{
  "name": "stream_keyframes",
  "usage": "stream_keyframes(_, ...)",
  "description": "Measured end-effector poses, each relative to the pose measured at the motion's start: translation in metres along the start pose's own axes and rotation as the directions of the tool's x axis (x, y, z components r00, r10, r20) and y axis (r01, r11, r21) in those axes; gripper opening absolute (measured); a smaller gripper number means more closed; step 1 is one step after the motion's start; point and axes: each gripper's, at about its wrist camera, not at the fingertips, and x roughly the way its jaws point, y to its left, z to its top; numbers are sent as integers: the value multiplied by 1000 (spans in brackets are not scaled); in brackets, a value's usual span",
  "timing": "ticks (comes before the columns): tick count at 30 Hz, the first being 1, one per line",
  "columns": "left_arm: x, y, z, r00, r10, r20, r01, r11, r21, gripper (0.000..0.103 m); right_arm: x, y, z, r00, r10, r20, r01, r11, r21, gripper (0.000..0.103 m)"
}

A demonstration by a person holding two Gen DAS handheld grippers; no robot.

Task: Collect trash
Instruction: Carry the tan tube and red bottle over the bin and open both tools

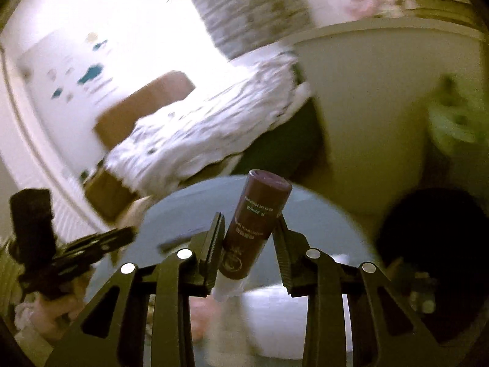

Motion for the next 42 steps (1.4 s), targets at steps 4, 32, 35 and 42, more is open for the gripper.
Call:
stream_keyframes(4,27,-40,13,997,-80,-15,81,996,34,17,-24,-63,0,995,-95,35,91,991,97,32)
stream_keyframes(32,195,-191,6,911,-333,-242,354,934,48,17,-28,-227,-41,947,-318,-49,316,891,326,26)
stream_keyframes(35,198,-192,5,910,-331,-250,354,934,50,17,-26,-226,-42,947,-316,-60,318,890,327,26)
stream_keyframes(42,204,-196,2,909,-321,-266,347,936,53,19,-22,-228,-44,946,-313,-82,322,884,339,26)
